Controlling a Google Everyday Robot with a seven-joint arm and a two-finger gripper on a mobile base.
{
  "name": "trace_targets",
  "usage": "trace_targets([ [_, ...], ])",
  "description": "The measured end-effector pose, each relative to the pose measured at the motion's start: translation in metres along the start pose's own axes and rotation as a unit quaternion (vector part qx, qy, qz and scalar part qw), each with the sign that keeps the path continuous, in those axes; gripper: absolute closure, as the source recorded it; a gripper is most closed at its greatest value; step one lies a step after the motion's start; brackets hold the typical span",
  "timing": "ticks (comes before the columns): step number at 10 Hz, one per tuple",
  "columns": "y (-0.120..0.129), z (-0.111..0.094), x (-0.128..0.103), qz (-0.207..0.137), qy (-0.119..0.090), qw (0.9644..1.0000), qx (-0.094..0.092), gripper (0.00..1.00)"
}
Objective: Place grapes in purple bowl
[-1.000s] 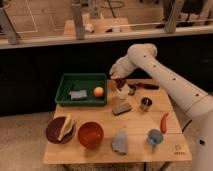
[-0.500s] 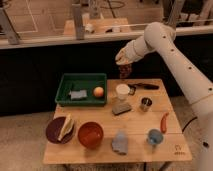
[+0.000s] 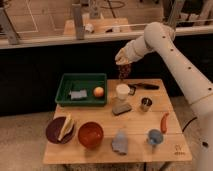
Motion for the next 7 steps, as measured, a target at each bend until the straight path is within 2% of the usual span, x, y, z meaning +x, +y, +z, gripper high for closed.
trace_targets([
  [2,0.0,0.001,-0.003,-0.002,-0.004,1.0,-0.001,1.0],
  [3,0.001,0.0,-0.012,-0.011,-0.017,0.9998,-0.002,1.0],
  [5,0.005,-0.003,-0.047,-0.04,-0.041,0.9983,-0.006,1.0],
  [7,0.016,0.0,-0.102,-0.082,-0.068,0.9942,-0.016,1.0],
])
